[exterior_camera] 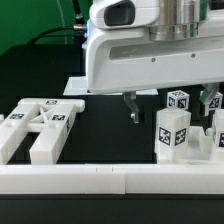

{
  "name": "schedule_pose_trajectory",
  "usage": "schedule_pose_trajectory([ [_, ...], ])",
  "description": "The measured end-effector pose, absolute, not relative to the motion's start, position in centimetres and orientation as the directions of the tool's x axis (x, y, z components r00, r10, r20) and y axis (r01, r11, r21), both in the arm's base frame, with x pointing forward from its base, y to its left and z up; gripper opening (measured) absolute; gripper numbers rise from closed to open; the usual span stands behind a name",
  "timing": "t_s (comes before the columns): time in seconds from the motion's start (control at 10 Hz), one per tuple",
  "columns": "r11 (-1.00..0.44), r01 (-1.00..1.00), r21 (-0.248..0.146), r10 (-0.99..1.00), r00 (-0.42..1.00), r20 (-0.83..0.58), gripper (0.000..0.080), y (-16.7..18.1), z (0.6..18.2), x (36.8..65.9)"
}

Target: Assemble chair

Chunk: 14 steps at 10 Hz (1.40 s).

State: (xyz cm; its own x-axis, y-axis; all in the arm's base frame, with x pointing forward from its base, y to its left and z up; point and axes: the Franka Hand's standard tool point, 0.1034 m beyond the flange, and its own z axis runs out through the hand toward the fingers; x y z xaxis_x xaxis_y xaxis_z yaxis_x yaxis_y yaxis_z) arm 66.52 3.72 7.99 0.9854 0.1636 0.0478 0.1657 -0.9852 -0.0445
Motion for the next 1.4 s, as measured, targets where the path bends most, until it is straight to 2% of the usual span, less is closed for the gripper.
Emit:
schedule_pose_trajectory([
  [0.4, -0.932, 0.362, -0.027, 0.361, 0.931, 0.052, 0.0649, 3.72, 8.02, 66.5],
  [0.5, -0.935, 0.355, -0.027, 0.353, 0.934, 0.052, 0.0559, 3.7, 7.99, 66.49],
  [0.6, -0.935, 0.355, -0.027, 0.353, 0.934, 0.051, 0.0424, 3.68, 7.97, 66.48],
  [0.7, -0.937, 0.35, -0.028, 0.348, 0.936, 0.051, 0.0424, 3.68, 7.96, 66.48],
  [0.8, -0.943, 0.333, -0.029, 0.331, 0.942, 0.051, 0.0286, 3.68, 7.96, 66.48],
  [1.1, -0.984, 0.174, -0.039, 0.172, 0.984, 0.048, 0.0287, 3.68, 7.97, 66.6],
  [1.4, -0.995, -0.078, -0.057, -0.08, 0.996, 0.041, 0.0287, 3.69, 7.99, 66.69],
])
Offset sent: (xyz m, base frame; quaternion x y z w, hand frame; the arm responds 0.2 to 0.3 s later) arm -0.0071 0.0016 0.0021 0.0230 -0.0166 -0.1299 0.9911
